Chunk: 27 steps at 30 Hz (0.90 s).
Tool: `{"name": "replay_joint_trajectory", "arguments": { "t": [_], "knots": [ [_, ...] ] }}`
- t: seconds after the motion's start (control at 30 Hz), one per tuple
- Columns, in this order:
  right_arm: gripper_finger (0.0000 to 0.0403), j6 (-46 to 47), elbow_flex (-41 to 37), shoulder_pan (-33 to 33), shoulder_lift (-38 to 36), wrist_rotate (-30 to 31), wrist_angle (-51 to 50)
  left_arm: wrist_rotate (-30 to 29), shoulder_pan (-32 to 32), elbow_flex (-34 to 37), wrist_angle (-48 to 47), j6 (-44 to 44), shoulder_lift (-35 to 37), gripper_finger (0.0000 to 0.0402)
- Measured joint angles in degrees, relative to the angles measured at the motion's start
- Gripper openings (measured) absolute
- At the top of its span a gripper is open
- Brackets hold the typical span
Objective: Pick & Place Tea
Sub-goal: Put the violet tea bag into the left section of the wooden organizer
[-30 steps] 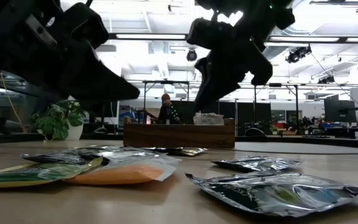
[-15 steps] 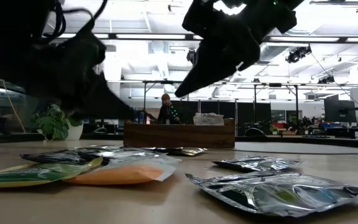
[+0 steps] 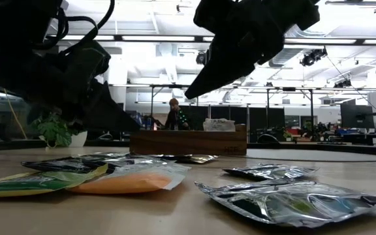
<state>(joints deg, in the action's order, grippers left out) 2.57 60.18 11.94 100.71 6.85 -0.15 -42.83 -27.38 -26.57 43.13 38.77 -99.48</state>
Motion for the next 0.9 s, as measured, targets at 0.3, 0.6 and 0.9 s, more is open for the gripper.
{"name": "replay_joint_trajectory", "arguments": {
  "t": [0.3, 0.6, 0.9],
  "knots": [
    [0.0000, 2.5, -0.1, 0.0, 2.5, 2.9, 1.3, 1.4, 0.0, -0.7, 0.0, -0.2, 0.0, 0.0012],
    [0.0000, 2.8, -0.1, -0.7, 3.0, 3.7, 1.3, 1.4, 0.0, -4.3, -3.6, -5.5, 0.0, 0.0012],
    [0.0000, 3.0, -0.1, -0.8, 5.4, 2.9, 1.2, 1.1, 0.0, -4.3, -6.1, -4.0, 0.0, 0.0012]
  ]
}}
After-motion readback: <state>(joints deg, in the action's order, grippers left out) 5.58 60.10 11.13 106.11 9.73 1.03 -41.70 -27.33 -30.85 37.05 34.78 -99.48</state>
